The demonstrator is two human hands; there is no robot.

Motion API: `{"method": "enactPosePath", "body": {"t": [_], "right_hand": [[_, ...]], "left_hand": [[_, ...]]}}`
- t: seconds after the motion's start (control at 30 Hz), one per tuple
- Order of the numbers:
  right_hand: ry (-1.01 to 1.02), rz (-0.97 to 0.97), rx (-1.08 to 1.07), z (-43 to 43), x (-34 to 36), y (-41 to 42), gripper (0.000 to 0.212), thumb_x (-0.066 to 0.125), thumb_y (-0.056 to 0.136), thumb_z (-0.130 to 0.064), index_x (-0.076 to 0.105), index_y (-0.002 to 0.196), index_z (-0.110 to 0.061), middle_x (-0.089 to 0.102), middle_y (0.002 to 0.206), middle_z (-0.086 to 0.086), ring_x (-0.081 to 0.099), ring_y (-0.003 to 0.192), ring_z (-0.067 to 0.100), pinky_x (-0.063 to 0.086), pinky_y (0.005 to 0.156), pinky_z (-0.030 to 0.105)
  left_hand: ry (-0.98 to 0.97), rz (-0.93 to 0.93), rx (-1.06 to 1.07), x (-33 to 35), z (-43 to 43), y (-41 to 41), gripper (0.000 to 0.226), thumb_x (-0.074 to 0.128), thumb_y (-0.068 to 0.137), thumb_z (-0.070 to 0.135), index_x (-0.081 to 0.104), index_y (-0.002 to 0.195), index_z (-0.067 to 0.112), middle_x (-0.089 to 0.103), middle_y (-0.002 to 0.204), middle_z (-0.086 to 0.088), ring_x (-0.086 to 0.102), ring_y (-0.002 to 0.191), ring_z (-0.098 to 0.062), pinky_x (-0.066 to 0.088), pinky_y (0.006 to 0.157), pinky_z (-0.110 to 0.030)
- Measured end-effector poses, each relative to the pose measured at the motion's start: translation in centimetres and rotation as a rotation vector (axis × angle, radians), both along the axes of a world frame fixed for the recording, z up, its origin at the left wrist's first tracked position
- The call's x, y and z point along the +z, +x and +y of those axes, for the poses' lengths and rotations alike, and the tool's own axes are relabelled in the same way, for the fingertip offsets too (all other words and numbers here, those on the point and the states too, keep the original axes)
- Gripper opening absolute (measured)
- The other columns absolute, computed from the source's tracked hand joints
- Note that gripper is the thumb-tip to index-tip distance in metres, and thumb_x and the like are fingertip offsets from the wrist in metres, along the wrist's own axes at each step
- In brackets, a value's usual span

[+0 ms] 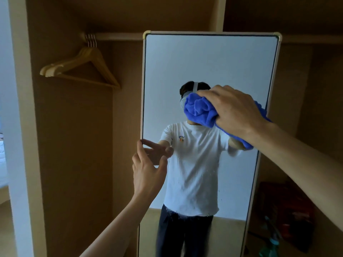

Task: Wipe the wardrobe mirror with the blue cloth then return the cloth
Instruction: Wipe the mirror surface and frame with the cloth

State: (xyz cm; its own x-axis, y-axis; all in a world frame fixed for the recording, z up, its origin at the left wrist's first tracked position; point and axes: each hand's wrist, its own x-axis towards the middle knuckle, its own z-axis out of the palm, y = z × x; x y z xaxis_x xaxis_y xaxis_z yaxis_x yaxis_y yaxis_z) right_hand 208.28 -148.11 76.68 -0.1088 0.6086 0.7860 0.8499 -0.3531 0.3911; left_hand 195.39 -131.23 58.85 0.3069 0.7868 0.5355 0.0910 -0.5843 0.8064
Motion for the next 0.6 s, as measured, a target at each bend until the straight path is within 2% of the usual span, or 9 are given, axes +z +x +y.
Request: {"method": "enactPosePath", "body": {"t": [0.07, 0.13, 0.2, 0.23, 0.3, 0.37, 0.43, 0.47, 0.6], "right_hand": [[-0.018, -0.017, 0.013, -0.1, -0.5, 0.2, 0.038, 0.056, 0.08, -0.005, 0.061, 0.117, -0.014, 0.064, 0.099, 0.005, 0.057, 0.085, 0.031, 0.044, 0.063, 0.037], [-0.056, -0.023, 0.039, -0.4, -1.4, 0.3, 0.04, 0.041, 0.081, -0.013, 0.064, 0.114, -0.009, 0.065, 0.097, 0.005, 0.056, 0.082, 0.029, 0.047, 0.067, 0.042], [-0.108, -0.045, 0.031, -0.7, -2.7, 0.4, 0.048, 0.031, 0.078, -0.018, 0.065, 0.11, -0.009, 0.065, 0.094, 0.004, 0.055, 0.081, 0.026, 0.045, 0.07, 0.04], [-0.122, -0.062, 0.019, -0.9, -3.4, 0.5, 0.045, 0.035, 0.079, -0.017, 0.066, 0.11, -0.009, 0.066, 0.094, 0.004, 0.056, 0.08, 0.026, 0.042, 0.07, 0.035], [-0.122, -0.089, 0.011, -1.3, -5.3, 1.1, 0.034, 0.055, 0.08, -0.011, 0.067, 0.111, -0.009, 0.066, 0.092, 0.004, 0.057, 0.077, 0.026, 0.031, 0.067, 0.027], [-0.145, -0.09, 0.015, -1.3, -7.2, 1.8, 0.038, 0.06, 0.079, -0.006, 0.063, 0.117, -0.01, 0.064, 0.094, 0.007, 0.056, 0.081, 0.028, 0.034, 0.07, 0.031], [-0.203, -0.078, 0.039, -1.1, -8.7, 2.5, 0.039, 0.053, 0.081, -0.007, 0.059, 0.12, -0.009, 0.061, 0.097, 0.01, 0.054, 0.087, 0.031, 0.046, 0.078, 0.043], [-0.227, -0.069, 0.036, -1.1, -9.2, 2.6, 0.041, 0.054, 0.081, -0.007, 0.058, 0.122, -0.009, 0.061, 0.098, 0.011, 0.055, 0.09, 0.033, 0.047, 0.082, 0.049], [-0.26, -0.067, 0.022, -2.0, -9.4, 2.7, 0.055, 0.067, 0.075, 0.0, 0.058, 0.128, -0.01, 0.063, 0.102, 0.013, 0.058, 0.092, 0.035, 0.05, 0.082, 0.053]], "left_hand": [[0.001, 0.007, 0.006, -0.1, 0.0, 0.1, 0.088, 0.059, 0.096, 0.042, 0.0, 0.16, 0.033, 0.028, 0.155, -0.006, 0.042, 0.137, -0.029, 0.047, 0.104, -0.051], [0.002, 0.017, 0.014, -0.2, -0.1, 0.1, 0.087, 0.059, 0.096, 0.042, 0.0, 0.16, 0.033, 0.029, 0.153, -0.006, 0.043, 0.135, -0.028, 0.048, 0.103, -0.048], [0.011, 0.029, 0.034, -0.5, -0.2, 0.1, 0.087, 0.059, 0.096, 0.042, 0.0, 0.159, 0.033, 0.029, 0.154, -0.006, 0.043, 0.136, -0.029, 0.048, 0.104, -0.05], [0.016, 0.034, 0.046, -0.6, -0.2, 0.0, 0.087, 0.059, 0.096, 0.043, 0.001, 0.159, 0.033, 0.029, 0.156, -0.006, 0.043, 0.136, -0.03, 0.049, 0.103, -0.052], [0.019, 0.043, 0.059, -1.0, -0.2, -0.1, 0.086, 0.06, 0.096, 0.043, 0.001, 0.159, 0.034, 0.028, 0.158, -0.004, 0.045, 0.136, -0.032, 0.051, 0.101, -0.055], [0.021, 0.057, 0.069, -1.2, -0.4, -0.2, 0.087, 0.06, 0.096, 0.045, 0.001, 0.159, 0.034, 0.027, 0.16, -0.002, 0.045, 0.136, -0.031, 0.051, 0.099, -0.056], [0.022, 0.062, 0.077, -1.5, -0.7, -0.1, 0.088, 0.06, 0.095, 0.045, 0.001, 0.159, 0.034, 0.024, 0.161, 0.0, 0.045, 0.137, -0.031, 0.052, 0.099, -0.056], [0.022, 0.064, 0.08, -1.5, -0.7, -0.1, 0.088, 0.06, 0.095, 0.045, 0.0, 0.159, 0.034, 0.023, 0.162, 0.0, 0.045, 0.137, -0.031, 0.052, 0.098, -0.056], [0.026, 0.076, 0.081, -1.6, -0.8, -0.2, 0.088, 0.06, 0.096, 0.044, 0.0, 0.159, 0.032, 0.022, 0.162, -0.001, 0.046, 0.136, -0.03, 0.053, 0.096, -0.055]]}}
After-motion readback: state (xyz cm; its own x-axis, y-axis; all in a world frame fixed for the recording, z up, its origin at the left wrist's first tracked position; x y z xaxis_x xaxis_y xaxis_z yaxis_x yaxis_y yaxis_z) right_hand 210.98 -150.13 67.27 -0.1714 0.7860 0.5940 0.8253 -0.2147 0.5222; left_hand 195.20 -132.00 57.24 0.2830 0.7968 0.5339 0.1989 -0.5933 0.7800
